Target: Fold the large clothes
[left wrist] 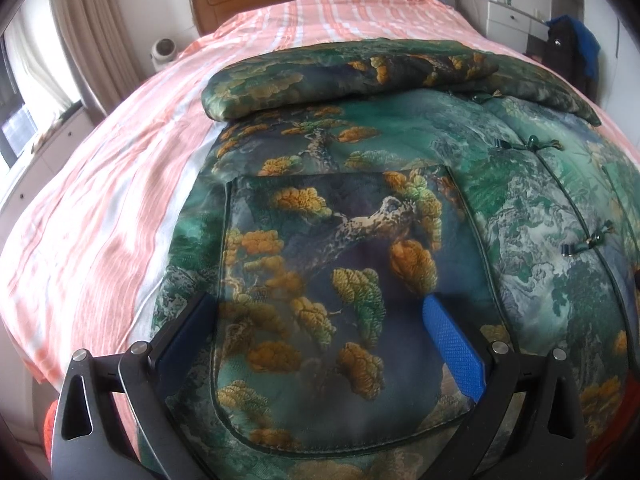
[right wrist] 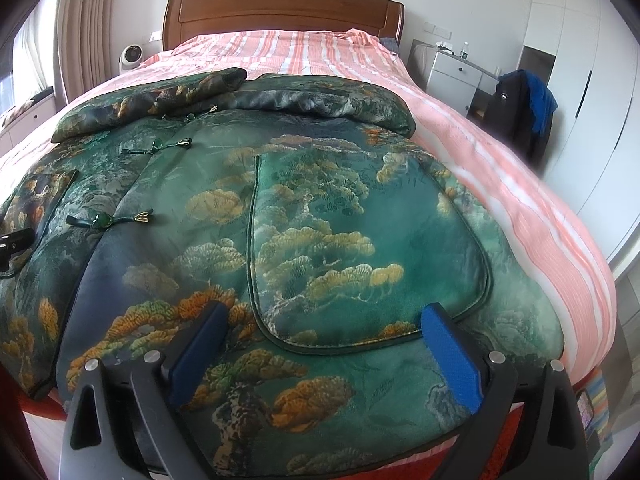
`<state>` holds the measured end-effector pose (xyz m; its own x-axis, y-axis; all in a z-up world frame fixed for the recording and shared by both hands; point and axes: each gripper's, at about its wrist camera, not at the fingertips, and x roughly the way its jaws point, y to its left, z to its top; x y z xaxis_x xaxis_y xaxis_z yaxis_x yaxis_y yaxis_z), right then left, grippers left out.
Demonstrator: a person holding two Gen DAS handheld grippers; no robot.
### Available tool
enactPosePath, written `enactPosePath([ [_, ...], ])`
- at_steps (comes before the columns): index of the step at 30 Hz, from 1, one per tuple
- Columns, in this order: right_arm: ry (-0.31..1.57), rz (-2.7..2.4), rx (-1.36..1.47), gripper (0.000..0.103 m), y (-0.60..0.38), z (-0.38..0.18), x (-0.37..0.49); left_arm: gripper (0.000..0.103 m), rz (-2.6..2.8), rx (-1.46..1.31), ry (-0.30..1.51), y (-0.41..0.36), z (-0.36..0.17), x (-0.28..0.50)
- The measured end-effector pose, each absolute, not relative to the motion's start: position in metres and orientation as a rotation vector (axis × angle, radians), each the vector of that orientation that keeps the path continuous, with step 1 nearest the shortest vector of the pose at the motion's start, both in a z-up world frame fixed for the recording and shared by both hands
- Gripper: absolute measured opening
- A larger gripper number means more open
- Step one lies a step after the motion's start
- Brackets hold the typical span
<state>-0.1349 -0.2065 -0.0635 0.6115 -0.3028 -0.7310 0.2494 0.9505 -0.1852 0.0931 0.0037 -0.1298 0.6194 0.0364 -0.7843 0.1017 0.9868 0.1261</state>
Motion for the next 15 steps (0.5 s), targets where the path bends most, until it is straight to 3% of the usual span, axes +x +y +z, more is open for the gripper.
enactPosePath([
  [15, 0.859, -0.321, -0.07, 0.099, -0.2082, -0.0649, -0.1345, 0.103, -0.042, 0.161, 0.907, 0.0055, -0.1308, 0.0934],
])
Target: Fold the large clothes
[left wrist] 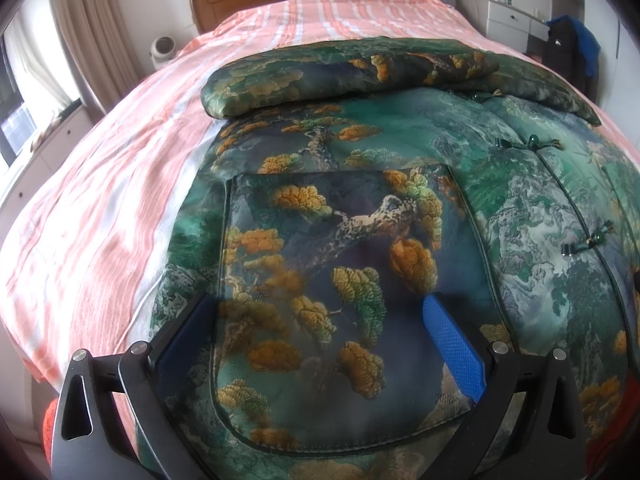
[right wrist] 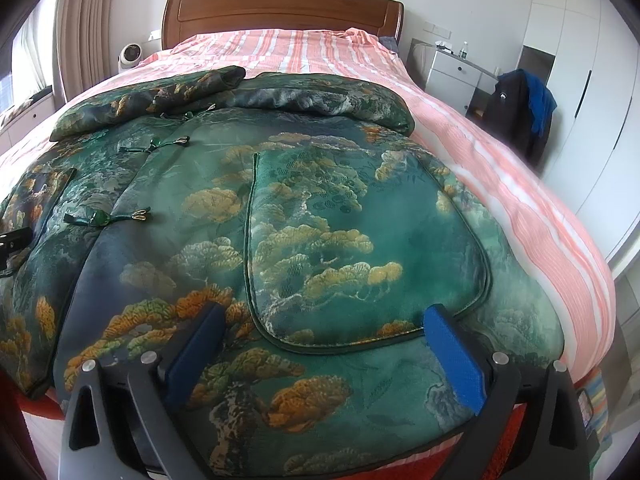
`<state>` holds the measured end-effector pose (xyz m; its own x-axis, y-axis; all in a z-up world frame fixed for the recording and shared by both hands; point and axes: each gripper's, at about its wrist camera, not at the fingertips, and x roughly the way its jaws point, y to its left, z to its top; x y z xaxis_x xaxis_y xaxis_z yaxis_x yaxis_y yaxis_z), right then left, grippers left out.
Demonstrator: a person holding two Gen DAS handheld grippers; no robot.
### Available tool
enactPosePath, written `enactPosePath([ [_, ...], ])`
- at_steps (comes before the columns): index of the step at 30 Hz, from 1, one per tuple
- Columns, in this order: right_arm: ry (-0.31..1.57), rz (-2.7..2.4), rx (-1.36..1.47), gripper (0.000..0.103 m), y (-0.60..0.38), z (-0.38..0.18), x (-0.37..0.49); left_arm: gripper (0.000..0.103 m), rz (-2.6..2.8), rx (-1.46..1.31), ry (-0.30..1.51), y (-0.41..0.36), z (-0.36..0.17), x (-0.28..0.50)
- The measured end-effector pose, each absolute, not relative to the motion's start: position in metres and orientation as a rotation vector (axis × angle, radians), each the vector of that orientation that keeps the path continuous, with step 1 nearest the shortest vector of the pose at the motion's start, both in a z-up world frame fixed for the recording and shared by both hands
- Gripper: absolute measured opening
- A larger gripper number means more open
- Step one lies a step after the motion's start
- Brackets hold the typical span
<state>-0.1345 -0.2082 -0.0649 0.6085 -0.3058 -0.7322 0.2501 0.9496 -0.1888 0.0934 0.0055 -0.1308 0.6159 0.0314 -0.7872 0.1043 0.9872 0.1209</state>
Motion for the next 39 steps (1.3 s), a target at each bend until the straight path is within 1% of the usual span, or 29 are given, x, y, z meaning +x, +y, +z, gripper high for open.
enactPosePath([
  [35, 0.86, -0.321, -0.073, 0.1, -0.208, -0.065, -0.134, 0.103, -0.052, 0.158, 0.913, 0.006, -0.133, 0.093],
  [37, 0.86, -0.321, -0.072, 0.1, -0.208, -0.065, -0.134, 0.103, -0.06, 0.16, 0.925, 0.006, -0.129, 0.091],
  [39, 0.845, -0.31, -0.051, 0.099, -0.211, -0.06, -0.136, 0.102, -0.064, 0.152, 0.929, 0.013, -0.113, 0.086],
])
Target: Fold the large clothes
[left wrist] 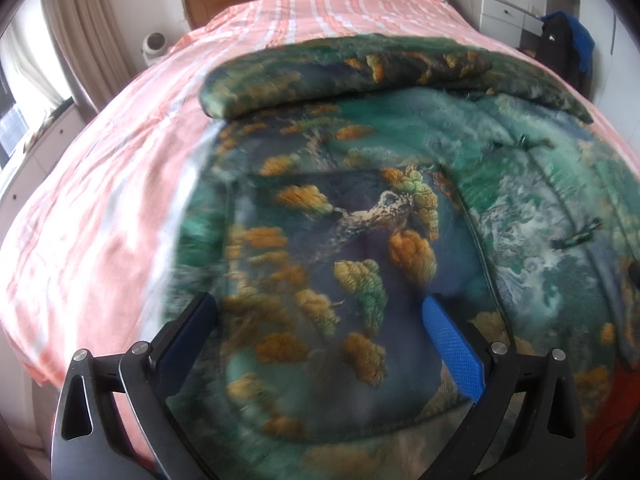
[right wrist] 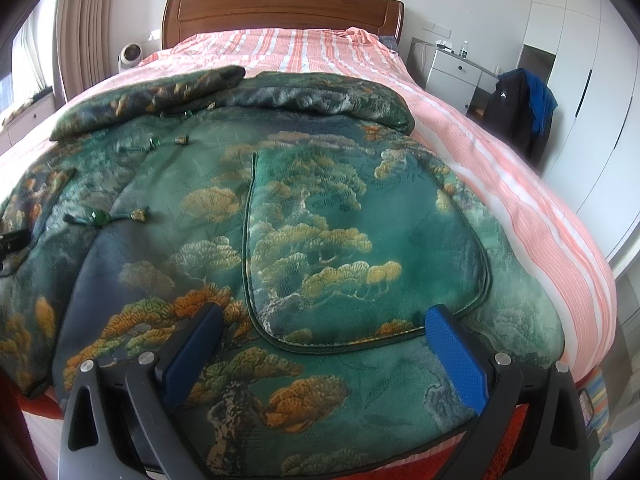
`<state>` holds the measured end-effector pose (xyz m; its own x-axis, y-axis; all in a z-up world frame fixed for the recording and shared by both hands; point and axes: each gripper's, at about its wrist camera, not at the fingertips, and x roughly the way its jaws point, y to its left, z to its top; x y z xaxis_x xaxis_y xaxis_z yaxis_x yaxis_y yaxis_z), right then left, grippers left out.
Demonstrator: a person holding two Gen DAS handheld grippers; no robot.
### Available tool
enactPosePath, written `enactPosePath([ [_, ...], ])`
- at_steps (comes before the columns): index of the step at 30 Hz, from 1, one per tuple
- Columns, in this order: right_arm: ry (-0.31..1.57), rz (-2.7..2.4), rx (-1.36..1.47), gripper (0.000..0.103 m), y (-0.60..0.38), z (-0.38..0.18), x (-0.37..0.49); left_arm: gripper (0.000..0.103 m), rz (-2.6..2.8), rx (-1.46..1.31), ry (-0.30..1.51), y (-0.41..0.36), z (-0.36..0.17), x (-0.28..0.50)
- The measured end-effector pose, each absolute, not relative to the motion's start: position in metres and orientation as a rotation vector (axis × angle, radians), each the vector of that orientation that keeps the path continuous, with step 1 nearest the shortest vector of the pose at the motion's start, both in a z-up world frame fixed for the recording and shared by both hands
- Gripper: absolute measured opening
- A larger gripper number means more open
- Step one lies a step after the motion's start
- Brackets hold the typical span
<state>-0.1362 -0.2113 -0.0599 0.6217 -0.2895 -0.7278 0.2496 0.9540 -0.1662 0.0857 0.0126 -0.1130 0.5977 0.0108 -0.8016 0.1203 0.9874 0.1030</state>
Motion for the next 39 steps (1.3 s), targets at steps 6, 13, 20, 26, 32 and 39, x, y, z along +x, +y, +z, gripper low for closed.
enactPosePath([
  [6, 0.647, -0.348, -0.021, 0.1, -0.27, 0.011, -0.162, 0.103, -0.045, 0.004, 0.934, 0.087, -0.08, 0.055],
  [13, 0.964, -0.133, 0.277, 0.1, -0.382, -0.036, -0.143, 0.102, -0.122, -0.297, 1.227, 0.132, -0.148, 0.045],
  [20, 1.11, 0.036, 0.387, 0.023, -0.368, -0.055, -0.136, 0.018, -0.208, -0.171, 1.276, 0.092, -0.141, 0.024],
  [26, 1.117, 0.064, 0.362, 0.012, -0.35, -0.021, -0.148, 0.01, -0.269, -0.161, 1.283, 0.095, -0.112, -0.011],
  [32, 1.153, 0.162, 0.545, 0.011, -0.361, -0.01, -0.171, 0.009, -0.343, -0.304, 1.264, 0.119, -0.065, -0.031],
  [39, 0.871, 0.255, 0.684, 0.011, -0.407, 0.074, -0.079, 0.009, -0.397, -0.266, 0.96, 0.105, 0.062, 0.078],
])
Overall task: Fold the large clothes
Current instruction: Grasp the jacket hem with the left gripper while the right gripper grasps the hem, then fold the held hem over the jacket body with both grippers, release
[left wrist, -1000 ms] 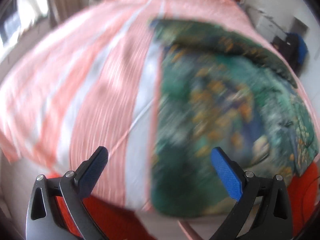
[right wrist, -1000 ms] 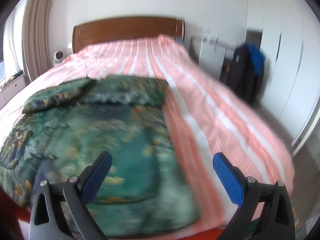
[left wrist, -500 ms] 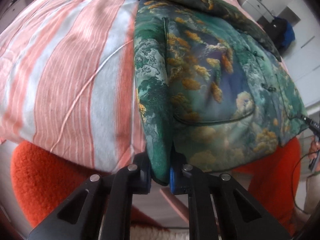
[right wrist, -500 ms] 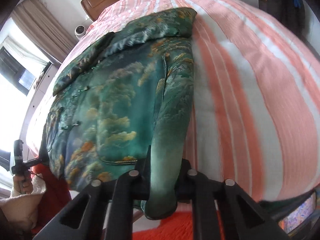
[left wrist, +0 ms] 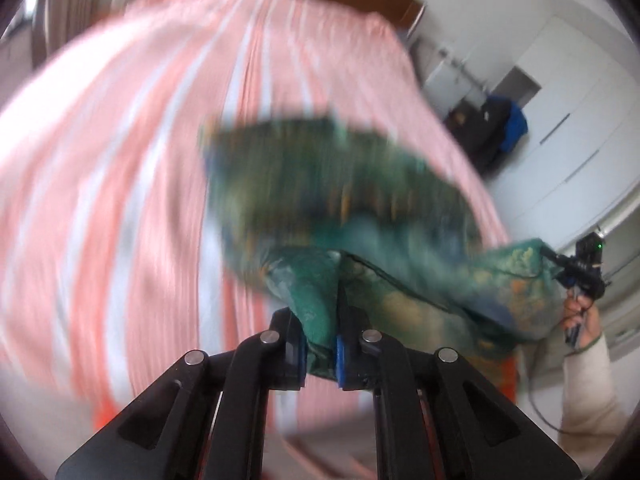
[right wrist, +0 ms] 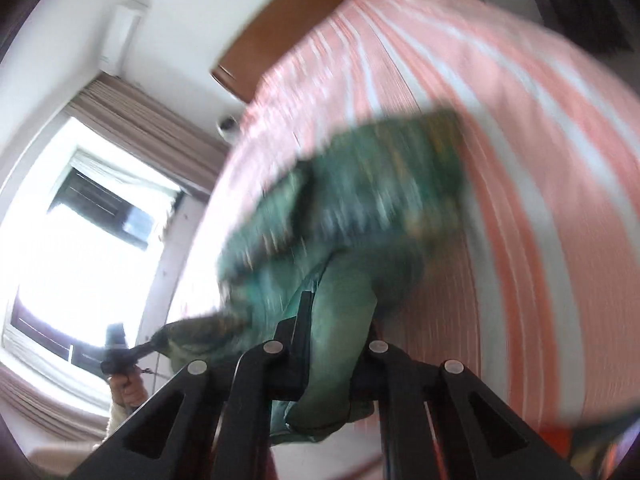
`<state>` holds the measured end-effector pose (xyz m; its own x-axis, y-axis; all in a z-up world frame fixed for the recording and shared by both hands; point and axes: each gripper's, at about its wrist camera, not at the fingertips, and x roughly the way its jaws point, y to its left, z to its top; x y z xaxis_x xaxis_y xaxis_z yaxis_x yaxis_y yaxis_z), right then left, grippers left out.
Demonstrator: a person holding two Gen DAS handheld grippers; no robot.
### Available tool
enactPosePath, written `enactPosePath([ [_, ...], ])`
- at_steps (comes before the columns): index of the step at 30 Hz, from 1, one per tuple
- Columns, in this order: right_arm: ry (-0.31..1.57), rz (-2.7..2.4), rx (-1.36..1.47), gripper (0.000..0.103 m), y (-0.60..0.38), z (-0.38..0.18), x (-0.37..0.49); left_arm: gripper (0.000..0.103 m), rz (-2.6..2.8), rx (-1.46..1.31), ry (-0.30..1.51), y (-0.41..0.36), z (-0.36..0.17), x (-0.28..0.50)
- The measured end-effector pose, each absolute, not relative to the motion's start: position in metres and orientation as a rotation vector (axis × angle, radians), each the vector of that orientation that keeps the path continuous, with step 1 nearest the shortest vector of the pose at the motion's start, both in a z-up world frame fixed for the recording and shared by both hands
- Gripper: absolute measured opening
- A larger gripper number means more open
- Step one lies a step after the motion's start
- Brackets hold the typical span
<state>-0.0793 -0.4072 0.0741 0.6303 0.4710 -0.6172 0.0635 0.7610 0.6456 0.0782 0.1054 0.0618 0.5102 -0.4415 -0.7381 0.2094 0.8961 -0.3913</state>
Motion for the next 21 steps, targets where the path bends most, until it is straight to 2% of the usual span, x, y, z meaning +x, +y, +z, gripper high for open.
enactPosePath([
  [2, 0.819, 0.225, 0.655, 0.011, -0.412, 0.089, -0.025, 0.014, -0.317, -0.268, 0.865, 0.099, 0.085, 0.143],
  [3, 0.795, 0.201, 0.649, 0.011, -0.415, 0.092, 0.003, 0.023, -0.29, -0.259, 0.846, 0.094, 0.089, 0.165],
  [4, 0.772, 0.173, 0.656, 0.015, -0.419, 0.092, 0.026, 0.035, -0.261, -0.241, 0.858, 0.084, 0.087, 0.199],
  [5, 0.747, 0.151, 0.679, 0.022, -0.425, 0.088, 0.053, 0.061, -0.234, -0.228, 0.887, 0.075, 0.081, 0.222],
  [6, 0.741, 0.132, 0.7, 0.032, -0.429, 0.08, 0.078, 0.072, -0.193, -0.222, 0.92, 0.07, 0.073, 0.24],
  [7, 0.75, 0.107, 0.72, 0.066, -0.433, 0.072, 0.097, 0.075, -0.15, -0.216, 0.947, 0.07, 0.065, 0.252],
  [8, 0.757, 0.058, 0.75, 0.094, -0.438, 0.061, 0.11, 0.077, -0.132, -0.212, 0.959, 0.075, 0.059, 0.254],
  [10, 0.732, 0.008, 0.779, 0.096, -0.439, 0.053, 0.116, 0.086, -0.142, -0.207, 0.967, 0.085, 0.044, 0.253],
  [11, 0.731, 0.022, 0.781, 0.096, -0.442, 0.05, 0.116, 0.094, -0.145, -0.193, 0.964, 0.091, 0.038, 0.251],
  [13, 0.778, 0.012, 0.696, 0.095, -0.441, 0.044, 0.118, 0.097, -0.107, -0.133, 0.985, 0.099, 0.017, 0.251],
  [17, 0.911, -0.044, 0.448, 0.095, -0.423, 0.021, 0.135, 0.095, -0.044, -0.104, 1.097, 0.099, -0.037, 0.273],
  [18, 0.941, -0.054, 0.422, 0.095, -0.417, 0.01, 0.145, 0.086, -0.041, -0.104, 1.108, 0.094, -0.046, 0.282],
  [19, 0.953, -0.062, 0.412, 0.095, -0.417, 0.003, 0.147, 0.074, -0.044, -0.102, 1.117, 0.088, -0.052, 0.285],
  [20, 0.974, -0.067, 0.4, 0.085, -0.413, -0.007, 0.155, 0.025, -0.054, -0.106, 1.127, 0.082, -0.057, 0.291],
  [21, 0.994, -0.066, 0.392, 0.07, -0.408, -0.017, 0.16, 0.008, -0.061, -0.113, 1.146, 0.078, -0.06, 0.29],
])
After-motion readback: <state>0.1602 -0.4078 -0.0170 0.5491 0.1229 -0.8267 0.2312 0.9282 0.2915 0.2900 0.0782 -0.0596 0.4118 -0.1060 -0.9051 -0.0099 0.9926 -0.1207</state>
